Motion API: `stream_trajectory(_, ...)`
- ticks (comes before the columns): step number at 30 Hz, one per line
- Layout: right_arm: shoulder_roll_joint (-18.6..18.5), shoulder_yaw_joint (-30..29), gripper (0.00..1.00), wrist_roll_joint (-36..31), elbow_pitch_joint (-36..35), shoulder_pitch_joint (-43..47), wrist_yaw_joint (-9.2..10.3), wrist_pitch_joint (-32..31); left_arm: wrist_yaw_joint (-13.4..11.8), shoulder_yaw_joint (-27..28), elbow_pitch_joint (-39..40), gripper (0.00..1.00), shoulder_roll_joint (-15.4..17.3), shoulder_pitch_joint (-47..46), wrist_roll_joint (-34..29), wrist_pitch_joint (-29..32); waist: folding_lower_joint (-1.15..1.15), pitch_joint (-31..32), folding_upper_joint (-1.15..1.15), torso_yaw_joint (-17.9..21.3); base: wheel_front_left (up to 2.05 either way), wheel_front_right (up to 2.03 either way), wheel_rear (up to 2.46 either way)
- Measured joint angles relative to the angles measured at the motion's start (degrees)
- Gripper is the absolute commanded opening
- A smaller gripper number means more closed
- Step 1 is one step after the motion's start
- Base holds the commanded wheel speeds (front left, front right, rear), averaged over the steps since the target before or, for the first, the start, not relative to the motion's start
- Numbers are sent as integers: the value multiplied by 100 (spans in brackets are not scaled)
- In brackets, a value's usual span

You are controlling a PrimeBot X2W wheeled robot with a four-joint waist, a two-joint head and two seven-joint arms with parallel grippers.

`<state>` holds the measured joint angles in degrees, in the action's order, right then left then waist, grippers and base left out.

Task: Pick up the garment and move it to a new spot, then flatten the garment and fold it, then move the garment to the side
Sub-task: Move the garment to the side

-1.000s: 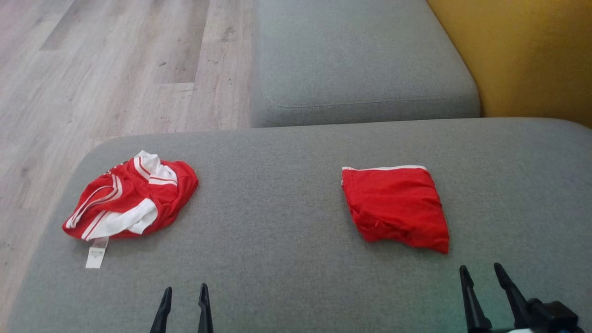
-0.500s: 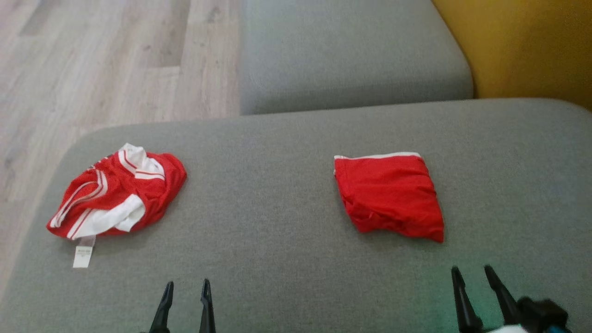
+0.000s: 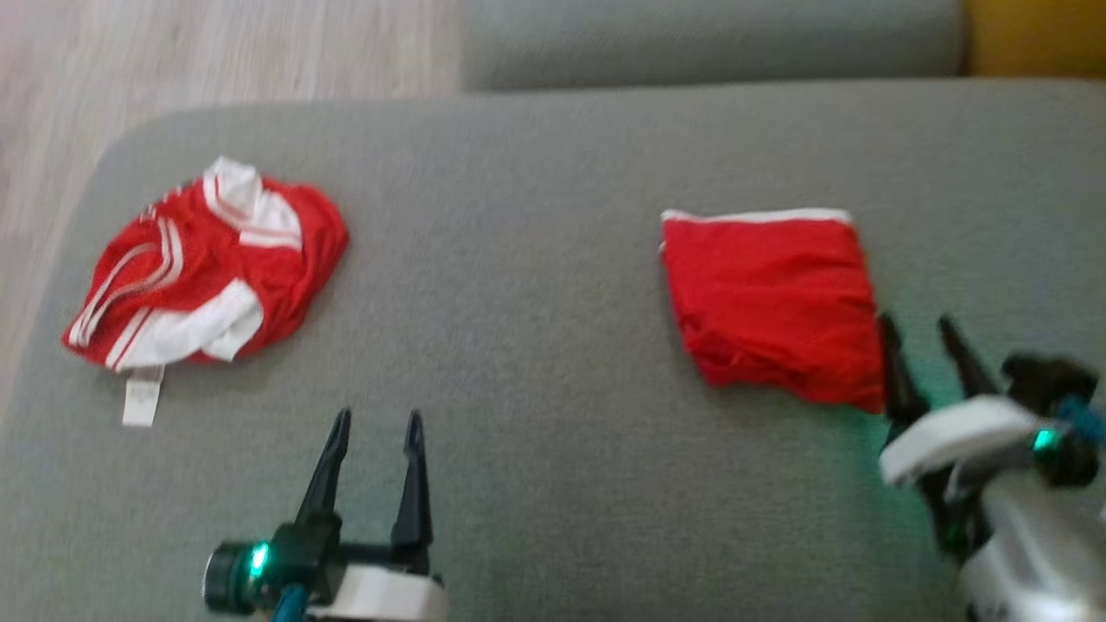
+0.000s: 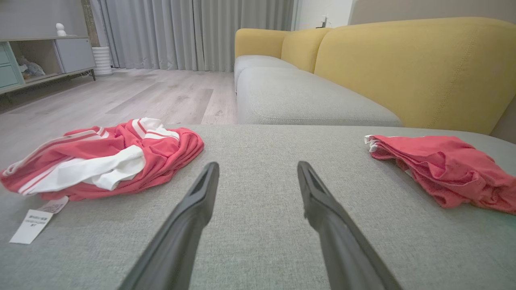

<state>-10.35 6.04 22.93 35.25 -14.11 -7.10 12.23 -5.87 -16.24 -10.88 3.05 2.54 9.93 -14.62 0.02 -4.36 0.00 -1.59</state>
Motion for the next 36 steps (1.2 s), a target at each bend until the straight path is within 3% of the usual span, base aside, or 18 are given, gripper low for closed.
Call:
stream_trajectory(7,-363,144,100,266,1184,-1195,0,-353,-19,-196,20,100,-8,-382,0,-1,0,-512,0,-280,0,0,0)
stream_trajectory(8,-370,208,92,339,1318,-1275,0,-423,-20,-203,19,100,-8,-391,0,-1,1,-568,0,-317,0,0,0)
stream_trajectory(11,-369,519,1,578,1608,-1386,0,-678,-26,-213,18,100,-8,-414,0,-1,0,-707,0,-400,0,0,0)
stream_trajectory(15,-374,818,0,1135,1521,-1452,0,-690,-121,-211,37,100,-8,-475,19,-1,-1,-813,0,-373,0,0,0)
stream_trajectory(18,-573,1070,0,1214,1449,-1491,-1,-615,-120,-214,59,100,-9,-482,18,-1,-1,-872,0,-242,0,0,0)
stream_trajectory(24,-1532,1330,0,1179,1459,-1786,-1,-621,-99,-191,103,100,-9,-711,-64,-1,-1,-1148,0,66,0,0,0)
stream_trajectory(36,-3315,1136,0,739,1572,-2556,-1,-756,16,-279,214,100,-14,-1674,-222,-2,0,-2132,0,497,0,0,0)
